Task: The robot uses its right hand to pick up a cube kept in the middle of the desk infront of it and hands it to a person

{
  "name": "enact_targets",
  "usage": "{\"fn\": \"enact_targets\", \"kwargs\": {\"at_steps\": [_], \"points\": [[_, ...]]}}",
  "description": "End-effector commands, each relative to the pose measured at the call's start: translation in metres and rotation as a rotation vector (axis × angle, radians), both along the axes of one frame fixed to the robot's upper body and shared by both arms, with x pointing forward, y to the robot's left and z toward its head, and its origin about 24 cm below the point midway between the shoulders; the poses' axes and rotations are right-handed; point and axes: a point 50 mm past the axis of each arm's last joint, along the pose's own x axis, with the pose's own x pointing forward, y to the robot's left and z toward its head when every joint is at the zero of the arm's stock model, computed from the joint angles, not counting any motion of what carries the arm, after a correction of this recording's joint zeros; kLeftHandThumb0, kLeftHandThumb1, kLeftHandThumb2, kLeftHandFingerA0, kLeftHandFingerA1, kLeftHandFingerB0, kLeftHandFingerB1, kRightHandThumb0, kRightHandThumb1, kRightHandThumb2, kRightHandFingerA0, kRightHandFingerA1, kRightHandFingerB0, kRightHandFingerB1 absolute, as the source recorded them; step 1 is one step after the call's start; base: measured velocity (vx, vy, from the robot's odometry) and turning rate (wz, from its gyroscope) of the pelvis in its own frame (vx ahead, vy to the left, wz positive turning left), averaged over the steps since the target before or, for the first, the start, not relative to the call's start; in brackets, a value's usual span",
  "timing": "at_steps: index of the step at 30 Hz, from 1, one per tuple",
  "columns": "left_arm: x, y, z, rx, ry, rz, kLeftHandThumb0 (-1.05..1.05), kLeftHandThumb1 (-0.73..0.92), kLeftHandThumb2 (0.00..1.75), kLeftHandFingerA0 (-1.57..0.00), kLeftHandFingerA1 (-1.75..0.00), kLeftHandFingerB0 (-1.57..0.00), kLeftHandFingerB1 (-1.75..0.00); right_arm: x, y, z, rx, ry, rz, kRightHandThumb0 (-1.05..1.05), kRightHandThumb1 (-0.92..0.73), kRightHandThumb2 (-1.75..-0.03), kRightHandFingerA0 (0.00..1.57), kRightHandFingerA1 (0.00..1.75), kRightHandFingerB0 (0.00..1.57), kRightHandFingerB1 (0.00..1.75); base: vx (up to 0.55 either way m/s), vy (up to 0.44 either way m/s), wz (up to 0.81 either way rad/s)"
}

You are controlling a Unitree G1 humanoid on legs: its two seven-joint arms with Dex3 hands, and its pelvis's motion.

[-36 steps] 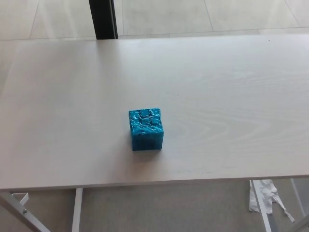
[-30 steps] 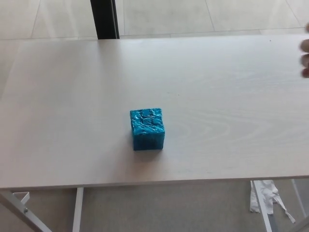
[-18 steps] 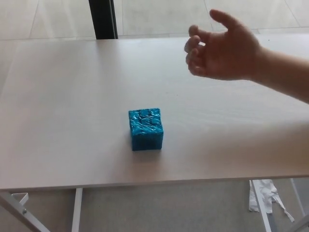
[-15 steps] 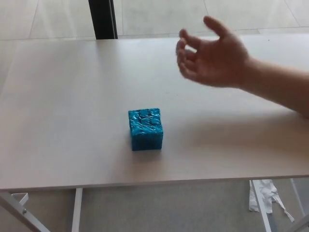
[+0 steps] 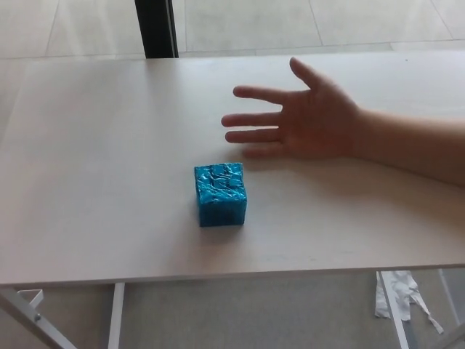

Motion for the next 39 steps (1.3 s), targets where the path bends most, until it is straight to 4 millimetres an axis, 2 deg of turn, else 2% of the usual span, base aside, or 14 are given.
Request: {"fn": "enact_targets", "kwargs": {"at_steps": [1,5,6,12,20,22,23,25,27,29,31,37,38,39], "points": [[-0.001,0.005,0.006,0.018,0.001,-0.030,-0.66,0.63,0.59,-0.54,-0.61,-0.57,-0.45,0.067,0.166,0.131,-0.129,-0.387,0.563,-0.71,-0.59,-0.58,0.28,0.49,0.22,0.31,0.00,0.000,0.00],[0.001,0.004,0.005,0.016,0.005,-0.018,-0.64,0.64,0.59,-0.56,-0.63,-0.57,-0.44,0.094,0.205,0.130,-0.194,-0.382,0.673,-0.76,-0.61,-0.59,0.33,0.48,0.26,0.29,0.00,0.000,0.00],[0.001,0.004,0.005,0.015,0.005,-0.024,-0.64,0.64,0.59,-0.54,-0.62,-0.57,-0.45,0.097,0.212,0.131,-0.238,-0.374,0.674,-0.79,-0.50,-0.90,0.30,0.56,0.18,0.43,0.00,0.000,0.00],[-0.002,0.004,0.005,0.025,0.026,-0.040,-0.66,0.64,0.60,-0.58,-0.61,-0.60,-0.45,0.126,0.268,0.124,-0.304,-0.247,0.799,-0.77,-0.60,-0.60,0.30,0.53,0.26,0.33,0.00,0.000,0.00],[-0.001,0.002,0.002,0.021,0.028,-0.038,-0.67,0.64,0.60,-0.59,-0.60,-0.62,-0.46,0.146,0.316,0.100,-0.464,-0.119,0.874,-0.79,-0.61,-0.59,0.34,0.55,0.27,0.36,0.00,0.000,0.00],[-0.001,0.001,0.001,0.020,0.028,-0.040,-0.66,0.64,0.60,-0.64,-0.63,-0.66,-0.48,0.149,0.326,0.094,-0.521,-0.057,0.916,-0.78,-0.50,-0.90,0.26,0.59,0.17,0.47,0.00,0.000,0.00],[-0.001,0.001,0.001,0.025,0.030,-0.044,-0.66,0.64,0.59,-0.66,-0.67,-0.68,-0.50,0.149,0.330,0.092,-0.534,-0.054,0.918,-0.79,-0.62,-0.60,0.33,0.53,0.26,0.37,0.00,0.000,0.00],[0.000,0.001,0.002,0.029,0.037,-0.054,-0.68,0.65,0.60,-0.60,-0.62,-0.64,-0.48,0.153,0.343,0.081,-0.586,-0.010,0.962,-0.81,-0.48,-0.88,0.27,0.57,0.21,0.46,0.00,0.000,0.00],[0.000,0.001,0.002,0.033,0.045,-0.063,-0.67,0.66,0.60,-0.59,-0.62,-0.64,-0.48,0.154,0.347,0.075,-0.597,0.014,0.987,-0.80,-0.62,-0.59,0.30,0.51,0.26,0.34,0.00,0.000,0.00],[-0.001,0.001,0.001,0.023,0.027,-0.045,-0.67,0.64,0.59,-0.63,-0.68,-0.68,-0.54,0.156,0.353,0.068,-0.651,0.053,1.000,-0.81,-0.48,-0.89,0.27,0.58,0.21,0.47,0.00,0.000,0.00],[-0.001,0.001,0.001,0.023,0.028,-0.040,-0.67,0.64,0.59,-0.64,-0.68,-0.69,-0.55,0.156,0.356,0.064,-0.676,0.066,1.007,-0.82,-0.62,-0.60,0.31,0.54,0.27,0.37,0.00,0.000,0.00],[0.001,0.001,0.001,0.022,0.031,-0.045,-0.67,0.65,0.60,-0.60,-0.68,-0.63,-0.52,0.159,0.361,0.042,-0.771,0.130,1.033,-0.81,-0.63,-0.59,0.38,0.53,0.32,0.35,0.00,0.000,0.00],[0.001,0.000,0.001,0.019,0.029,-0.045,-0.68,0.65,0.60,-0.62,-0.72,-0.64,-0.57,0.158,0.363,0.035,-0.803,0.160,1.038,-0.79,-0.48,-0.90,0.32,0.60,0.25,0.47,0.00,0.000,0.00],[0.001,0.001,0.001,0.026,0.042,-0.047,-0.68,0.66,0.60,-0.58,-0.64,-0.61,-0.50,0.158,0.364,0.028,-0.847,0.175,1.039,-0.80,-0.63,-0.60,0.34,0.56,0.30,0.37,0.00,0.000,0.00]]}}
